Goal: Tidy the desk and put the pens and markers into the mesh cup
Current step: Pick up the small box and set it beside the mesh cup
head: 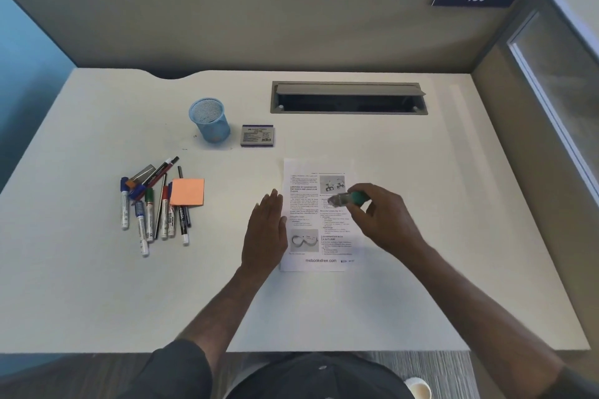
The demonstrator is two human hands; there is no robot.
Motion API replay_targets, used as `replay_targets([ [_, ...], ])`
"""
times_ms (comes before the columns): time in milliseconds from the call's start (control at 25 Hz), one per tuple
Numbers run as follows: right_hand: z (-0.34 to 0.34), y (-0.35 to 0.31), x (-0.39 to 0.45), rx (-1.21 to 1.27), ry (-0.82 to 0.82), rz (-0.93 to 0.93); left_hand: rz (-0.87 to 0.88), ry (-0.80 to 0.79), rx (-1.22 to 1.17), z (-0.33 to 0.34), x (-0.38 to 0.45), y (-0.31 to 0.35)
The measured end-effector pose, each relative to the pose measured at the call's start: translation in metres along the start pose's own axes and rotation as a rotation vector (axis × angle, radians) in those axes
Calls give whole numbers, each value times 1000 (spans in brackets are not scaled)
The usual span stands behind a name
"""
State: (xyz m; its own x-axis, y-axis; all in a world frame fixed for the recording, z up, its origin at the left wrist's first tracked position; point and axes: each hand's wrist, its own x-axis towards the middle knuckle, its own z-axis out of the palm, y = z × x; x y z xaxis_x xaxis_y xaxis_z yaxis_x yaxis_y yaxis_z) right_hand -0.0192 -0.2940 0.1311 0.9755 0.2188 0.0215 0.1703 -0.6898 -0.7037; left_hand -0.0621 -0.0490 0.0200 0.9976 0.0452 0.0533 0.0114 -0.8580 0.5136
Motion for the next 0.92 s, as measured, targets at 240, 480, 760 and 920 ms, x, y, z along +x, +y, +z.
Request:
replay_targets([
  [240, 23, -6, 29, 90, 8, 13, -26, -9, 19, -6, -4, -10],
  [480, 94, -27, 70, 86, 89, 49, -27, 24, 32, -8, -6, -24],
  [760, 168, -36, 147, 29, 157, -25, -81, 98, 54, -8, 9, -33],
  [920, 194, -28, 186, -24, 195, -155, -90, 187, 77, -1, 16, -43],
])
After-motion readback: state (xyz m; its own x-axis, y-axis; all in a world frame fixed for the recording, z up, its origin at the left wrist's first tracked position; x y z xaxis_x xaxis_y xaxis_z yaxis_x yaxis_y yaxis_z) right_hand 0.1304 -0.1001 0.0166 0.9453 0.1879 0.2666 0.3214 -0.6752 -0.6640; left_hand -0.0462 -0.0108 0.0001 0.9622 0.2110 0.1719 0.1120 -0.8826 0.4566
